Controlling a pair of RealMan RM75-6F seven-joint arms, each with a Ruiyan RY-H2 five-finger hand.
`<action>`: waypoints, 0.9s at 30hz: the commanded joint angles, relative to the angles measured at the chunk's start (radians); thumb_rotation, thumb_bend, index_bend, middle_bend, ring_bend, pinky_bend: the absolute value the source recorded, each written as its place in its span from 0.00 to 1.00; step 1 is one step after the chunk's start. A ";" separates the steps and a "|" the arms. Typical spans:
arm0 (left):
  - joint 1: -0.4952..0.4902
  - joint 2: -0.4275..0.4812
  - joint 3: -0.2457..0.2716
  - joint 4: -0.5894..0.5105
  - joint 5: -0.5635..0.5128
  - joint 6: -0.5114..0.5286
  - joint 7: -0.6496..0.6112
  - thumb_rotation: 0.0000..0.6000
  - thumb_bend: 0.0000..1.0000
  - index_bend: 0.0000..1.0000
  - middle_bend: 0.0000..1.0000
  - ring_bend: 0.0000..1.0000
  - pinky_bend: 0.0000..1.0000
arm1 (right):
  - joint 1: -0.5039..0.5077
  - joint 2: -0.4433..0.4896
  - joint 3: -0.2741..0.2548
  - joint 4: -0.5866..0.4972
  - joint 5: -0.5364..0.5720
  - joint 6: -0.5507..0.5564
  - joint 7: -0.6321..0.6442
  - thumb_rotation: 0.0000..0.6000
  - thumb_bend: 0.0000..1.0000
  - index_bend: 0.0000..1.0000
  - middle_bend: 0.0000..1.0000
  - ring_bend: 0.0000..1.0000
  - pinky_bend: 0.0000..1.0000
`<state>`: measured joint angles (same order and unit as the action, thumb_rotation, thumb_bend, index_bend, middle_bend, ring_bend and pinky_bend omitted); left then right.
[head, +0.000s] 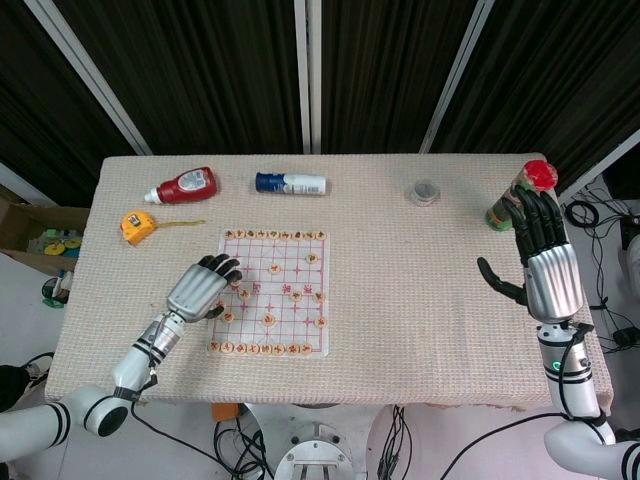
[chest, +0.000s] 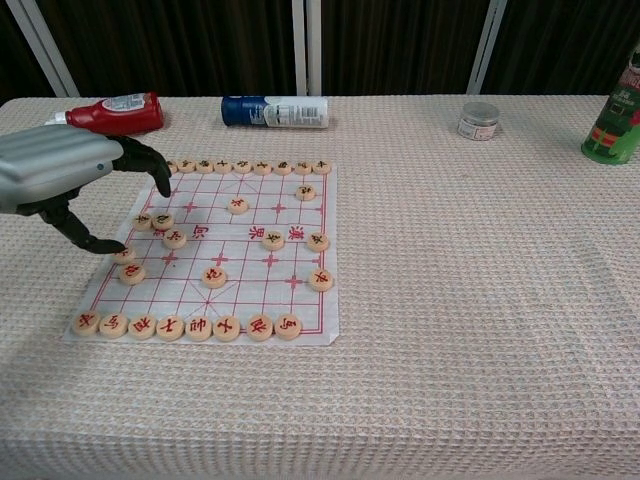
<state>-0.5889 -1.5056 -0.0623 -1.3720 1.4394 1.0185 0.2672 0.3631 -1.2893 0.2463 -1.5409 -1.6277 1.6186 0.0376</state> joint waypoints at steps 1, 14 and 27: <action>-0.018 -0.025 0.000 0.045 -0.007 -0.026 -0.011 1.00 0.21 0.32 0.20 0.15 0.26 | -0.002 0.000 -0.001 0.005 0.003 0.001 0.001 1.00 0.24 0.00 0.00 0.00 0.00; -0.067 -0.073 -0.003 0.108 -0.003 -0.074 -0.075 1.00 0.22 0.37 0.20 0.15 0.26 | -0.008 -0.007 -0.004 0.035 0.024 -0.002 0.019 1.00 0.24 0.00 0.00 0.00 0.00; -0.083 -0.097 0.004 0.145 -0.014 -0.094 -0.085 1.00 0.28 0.40 0.20 0.15 0.26 | -0.019 -0.003 -0.005 0.043 0.030 0.011 0.033 1.00 0.24 0.00 0.00 0.00 0.00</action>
<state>-0.6715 -1.6020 -0.0588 -1.2271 1.4246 0.9255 0.1826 0.3442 -1.2920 0.2418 -1.4979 -1.5974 1.6294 0.0700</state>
